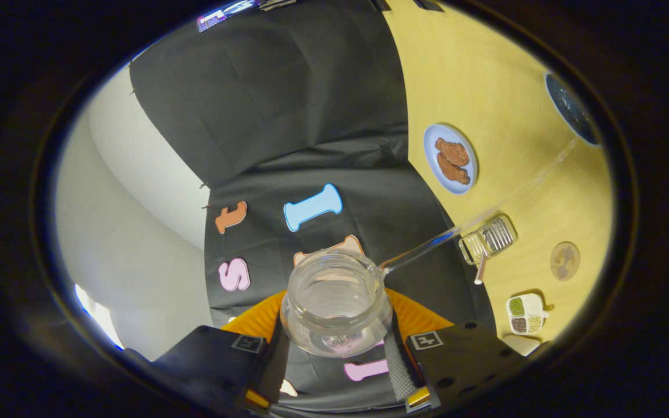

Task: Take the bottle from table, then pour the juice into the cup, finally place the bottle on the coaster

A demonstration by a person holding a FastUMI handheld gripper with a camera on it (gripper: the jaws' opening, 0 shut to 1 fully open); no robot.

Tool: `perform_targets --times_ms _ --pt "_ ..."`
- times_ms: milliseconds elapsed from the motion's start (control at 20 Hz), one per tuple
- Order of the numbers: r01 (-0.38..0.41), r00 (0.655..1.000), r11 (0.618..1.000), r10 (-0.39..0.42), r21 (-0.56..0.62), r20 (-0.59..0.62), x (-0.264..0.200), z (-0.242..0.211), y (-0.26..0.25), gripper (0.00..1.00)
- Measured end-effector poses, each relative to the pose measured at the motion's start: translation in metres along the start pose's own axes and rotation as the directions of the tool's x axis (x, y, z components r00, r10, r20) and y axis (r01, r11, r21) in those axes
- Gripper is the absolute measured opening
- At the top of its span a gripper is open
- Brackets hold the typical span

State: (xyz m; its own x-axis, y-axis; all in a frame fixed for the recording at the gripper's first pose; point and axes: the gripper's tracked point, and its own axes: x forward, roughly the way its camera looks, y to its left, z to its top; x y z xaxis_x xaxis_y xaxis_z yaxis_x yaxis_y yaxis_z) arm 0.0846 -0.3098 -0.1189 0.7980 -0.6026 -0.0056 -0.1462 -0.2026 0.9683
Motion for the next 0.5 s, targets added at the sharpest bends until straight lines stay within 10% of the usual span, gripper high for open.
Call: perform_targets --times_ms 500 --pt "-0.030 0.999 0.999 0.029 0.041 0.014 0.005 0.000 0.014 0.75"
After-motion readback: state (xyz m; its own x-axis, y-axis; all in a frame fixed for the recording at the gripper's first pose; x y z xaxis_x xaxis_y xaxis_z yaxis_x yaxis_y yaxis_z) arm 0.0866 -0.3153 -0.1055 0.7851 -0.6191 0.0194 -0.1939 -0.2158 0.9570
